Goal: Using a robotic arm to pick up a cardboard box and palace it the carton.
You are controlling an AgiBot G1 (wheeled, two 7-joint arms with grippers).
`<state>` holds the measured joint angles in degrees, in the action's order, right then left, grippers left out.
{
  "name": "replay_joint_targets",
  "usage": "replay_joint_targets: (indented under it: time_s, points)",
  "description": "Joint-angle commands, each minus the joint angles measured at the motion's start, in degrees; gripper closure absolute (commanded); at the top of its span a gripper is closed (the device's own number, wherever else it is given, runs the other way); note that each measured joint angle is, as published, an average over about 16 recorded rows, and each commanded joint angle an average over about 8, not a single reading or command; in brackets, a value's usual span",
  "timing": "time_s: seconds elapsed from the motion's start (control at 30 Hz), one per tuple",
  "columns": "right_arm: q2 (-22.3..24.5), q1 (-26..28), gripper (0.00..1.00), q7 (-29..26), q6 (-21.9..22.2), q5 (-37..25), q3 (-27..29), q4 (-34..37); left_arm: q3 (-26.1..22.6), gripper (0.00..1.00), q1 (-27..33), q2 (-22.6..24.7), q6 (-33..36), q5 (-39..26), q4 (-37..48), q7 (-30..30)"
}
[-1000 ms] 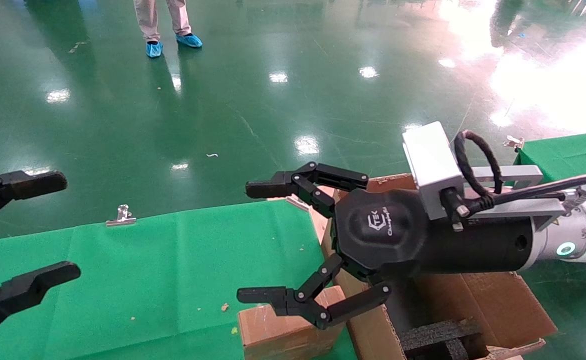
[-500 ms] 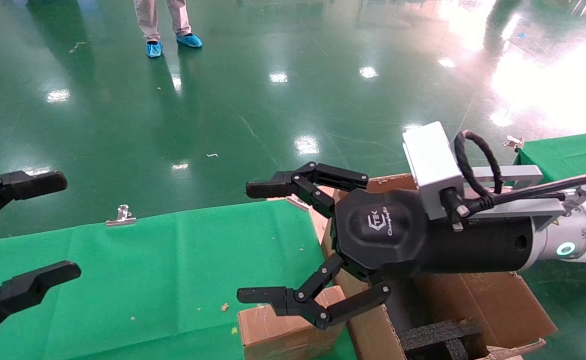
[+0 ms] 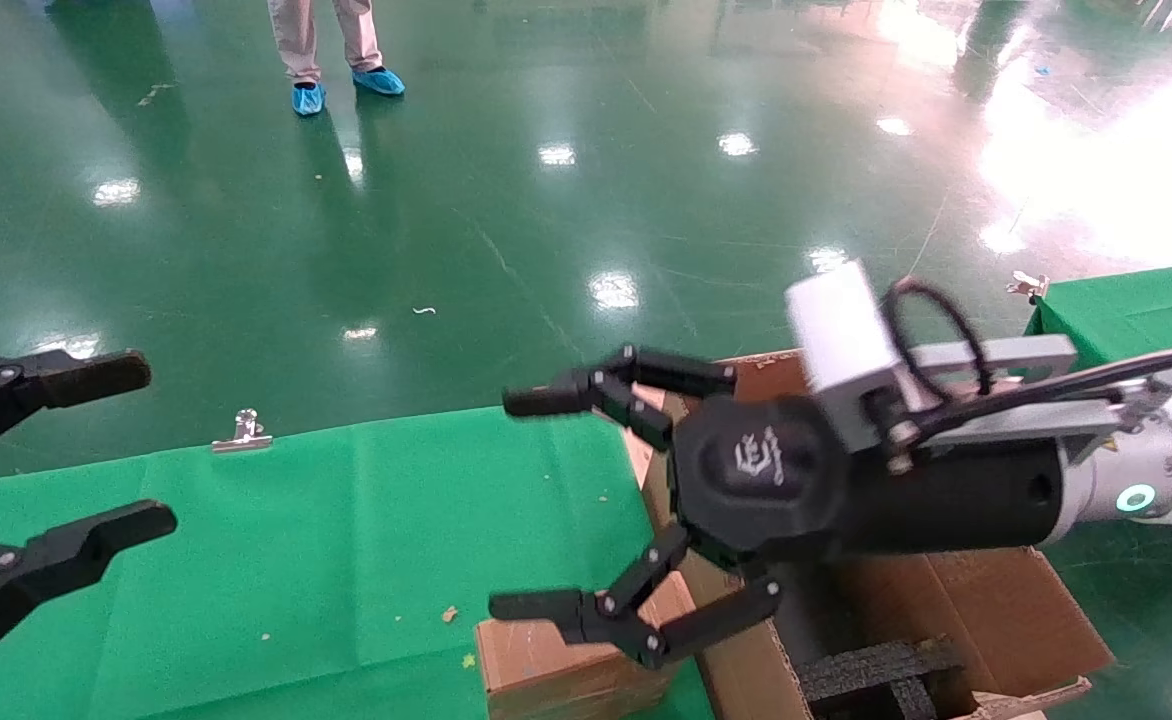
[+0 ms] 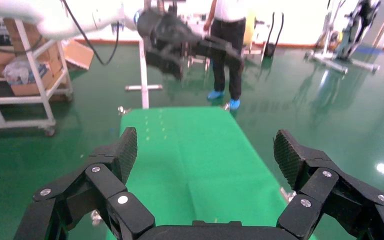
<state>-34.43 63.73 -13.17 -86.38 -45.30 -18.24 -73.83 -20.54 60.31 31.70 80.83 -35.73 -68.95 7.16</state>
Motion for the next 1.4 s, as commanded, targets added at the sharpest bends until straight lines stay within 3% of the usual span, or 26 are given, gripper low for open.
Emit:
replay_joint_targets:
  time_s: [0.03, 0.3, 0.6, 1.03, 1.4]
  points:
    - [0.32, 0.42, 0.0, -0.59, -0.2, -0.84, -0.47, -0.2, 0.0, 1.0, 0.0, 0.0, 0.0, 0.0, 0.0, 0.0]
    - [-1.29, 8.88, 0.0, -6.59, -3.18, -11.89, -7.64, 0.55, 0.0, 1.0, 0.0, 0.0, 0.0, 0.0, 0.0, 0.0]
    - [-6.06, 22.57, 0.0, -10.23, -4.86, -24.01, -23.89, 3.26, 0.0, 1.0, 0.0, 0.0, 0.0, 0.0, 0.0, 0.0]
    - [-13.25, 36.85, 0.0, -5.21, -4.8, -28.11, -48.04, 9.86, 0.0, 1.0, 0.0, 0.0, 0.0, 0.0, 0.0, 0.0]
    - [-20.39, 42.11, 0.0, 0.97, -4.32, -29.16, -59.83, 17.34, 0.0, 1.0, 0.0, 0.0, 0.0, 0.0, 0.0, 0.0]
